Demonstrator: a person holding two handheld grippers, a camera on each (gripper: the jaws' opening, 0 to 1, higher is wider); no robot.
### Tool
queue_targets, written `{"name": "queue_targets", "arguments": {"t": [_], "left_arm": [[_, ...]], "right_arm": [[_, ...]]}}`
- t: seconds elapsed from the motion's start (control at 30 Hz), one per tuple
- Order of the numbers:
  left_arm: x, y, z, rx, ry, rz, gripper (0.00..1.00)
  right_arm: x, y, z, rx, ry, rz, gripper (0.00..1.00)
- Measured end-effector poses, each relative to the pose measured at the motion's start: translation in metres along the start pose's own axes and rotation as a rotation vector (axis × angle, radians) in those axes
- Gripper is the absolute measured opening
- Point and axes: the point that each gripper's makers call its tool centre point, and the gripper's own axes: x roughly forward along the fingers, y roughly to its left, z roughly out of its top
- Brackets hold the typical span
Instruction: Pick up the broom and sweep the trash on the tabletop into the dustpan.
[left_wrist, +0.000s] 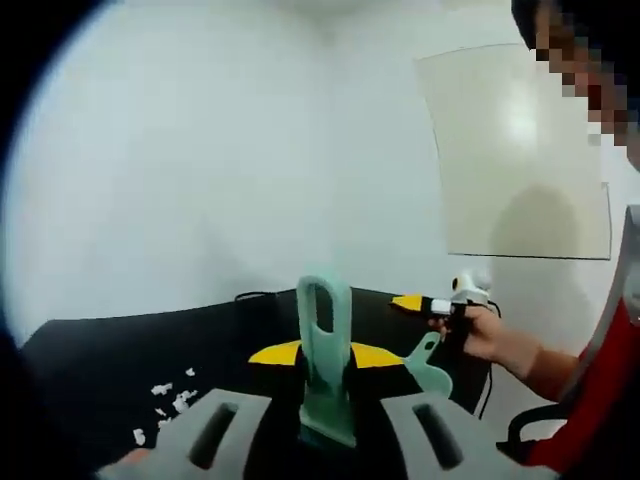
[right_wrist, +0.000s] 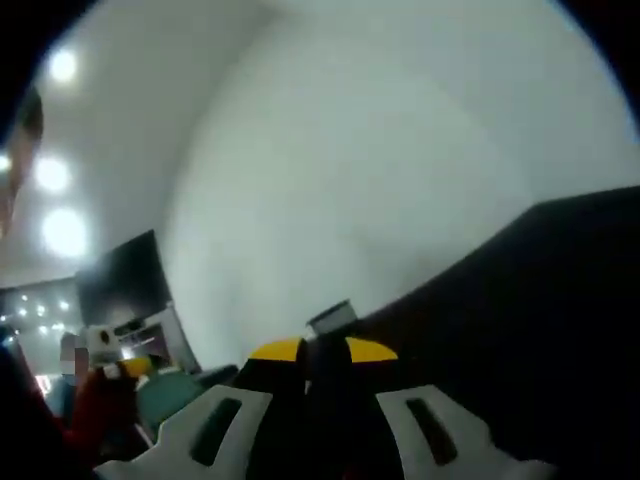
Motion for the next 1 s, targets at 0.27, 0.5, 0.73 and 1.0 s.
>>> {"name": "queue_targets", "arguments": {"t": [0.27, 0.5, 0.73, 1.0], "left_arm": [[-0.002, -0.002, 0.01, 0.031, 0.015, -0.053, 0.14], [0.004, -0.005, 0.006, 0.052, 0.02, -0.08, 0.09], [0.009, -0.008, -0.003, 0.037, 0.018, -0.108, 0.04], [0.01, -0.007, 0.009, 0.013, 0.007, -0.106, 0.04]], "right_arm": [[0.001, -0.004, 0.001, -0.001, 0.0, -0.003, 0.17], [0.001, -0.004, 0.0, -0.004, 0.005, -0.005, 0.17], [0.001, -0.004, 0.0, -0.004, 0.01, -0.003, 0.17], [-0.001, -0.003, 0.001, 0.009, -0.002, 0.006, 0.17]]}}
